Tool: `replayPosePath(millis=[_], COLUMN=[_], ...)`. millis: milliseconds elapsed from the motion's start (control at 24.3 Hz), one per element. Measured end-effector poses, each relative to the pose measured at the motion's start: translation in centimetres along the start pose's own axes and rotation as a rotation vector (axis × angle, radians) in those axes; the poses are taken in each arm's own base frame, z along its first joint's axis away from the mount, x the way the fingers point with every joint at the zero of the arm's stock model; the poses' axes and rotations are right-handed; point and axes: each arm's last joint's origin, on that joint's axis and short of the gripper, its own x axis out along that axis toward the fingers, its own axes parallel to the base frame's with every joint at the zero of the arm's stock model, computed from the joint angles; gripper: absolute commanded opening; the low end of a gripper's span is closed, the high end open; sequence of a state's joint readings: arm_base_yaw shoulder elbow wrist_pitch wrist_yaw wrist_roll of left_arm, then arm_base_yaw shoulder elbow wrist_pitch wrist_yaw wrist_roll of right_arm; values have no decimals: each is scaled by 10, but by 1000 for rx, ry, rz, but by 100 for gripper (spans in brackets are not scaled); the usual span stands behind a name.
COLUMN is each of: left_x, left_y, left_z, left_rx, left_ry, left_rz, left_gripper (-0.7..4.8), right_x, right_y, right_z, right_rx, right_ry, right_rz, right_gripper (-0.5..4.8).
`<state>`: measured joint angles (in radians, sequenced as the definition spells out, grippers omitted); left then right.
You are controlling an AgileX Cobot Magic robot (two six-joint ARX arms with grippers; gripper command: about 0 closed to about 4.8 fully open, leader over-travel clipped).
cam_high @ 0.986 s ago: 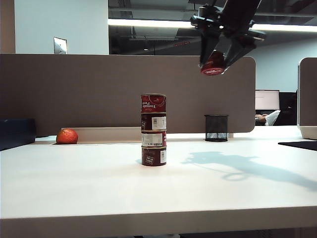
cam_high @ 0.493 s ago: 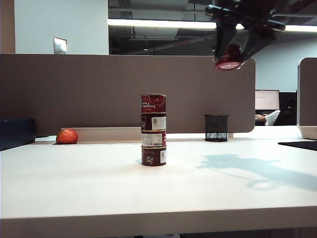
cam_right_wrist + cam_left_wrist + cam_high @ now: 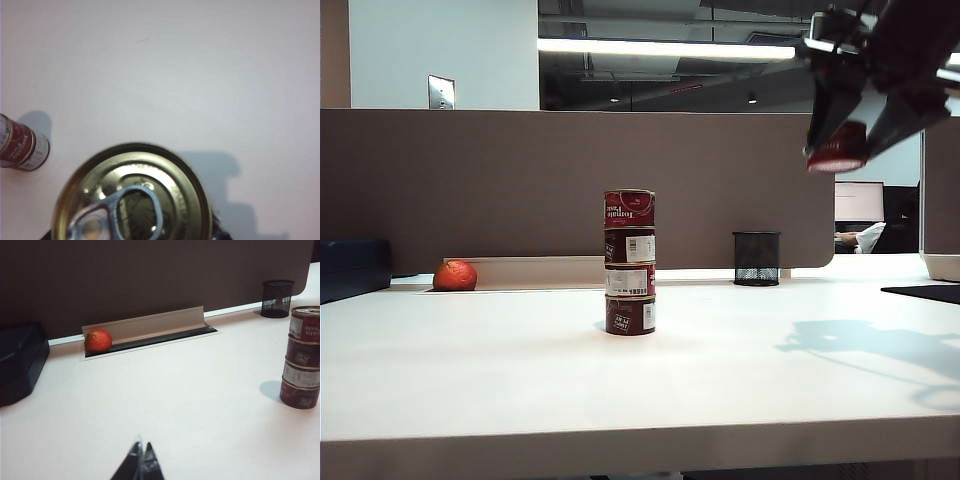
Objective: Take a can of tomato sauce from the stacked ones and place it on the table.
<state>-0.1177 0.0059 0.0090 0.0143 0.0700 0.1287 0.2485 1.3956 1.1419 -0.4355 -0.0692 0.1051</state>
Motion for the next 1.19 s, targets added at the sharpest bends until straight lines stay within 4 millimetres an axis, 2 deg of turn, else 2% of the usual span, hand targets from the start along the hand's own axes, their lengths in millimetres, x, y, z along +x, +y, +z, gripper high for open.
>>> replayPosePath(millis=[164, 452, 863, 1191], left_x=[0, 0, 0, 0], left_y=[0, 0, 0, 0], left_z=[0, 0, 0, 0], left_rx=[-10, -13, -13, -13], left_ry=[0, 0, 0, 0], left_rz=[0, 0, 0, 0], left_gripper=[-6, -6, -6, -6], right_x=[19, 33, 51, 76], right_y=[-5, -8, -15, -19], right_z=[-25, -46, -96, -119], right_rx=[34, 46, 48, 58], right_ry=[-21, -90, -126, -36], right_rz=[10, 21, 15, 0], right_gripper=[206, 206, 206, 206])
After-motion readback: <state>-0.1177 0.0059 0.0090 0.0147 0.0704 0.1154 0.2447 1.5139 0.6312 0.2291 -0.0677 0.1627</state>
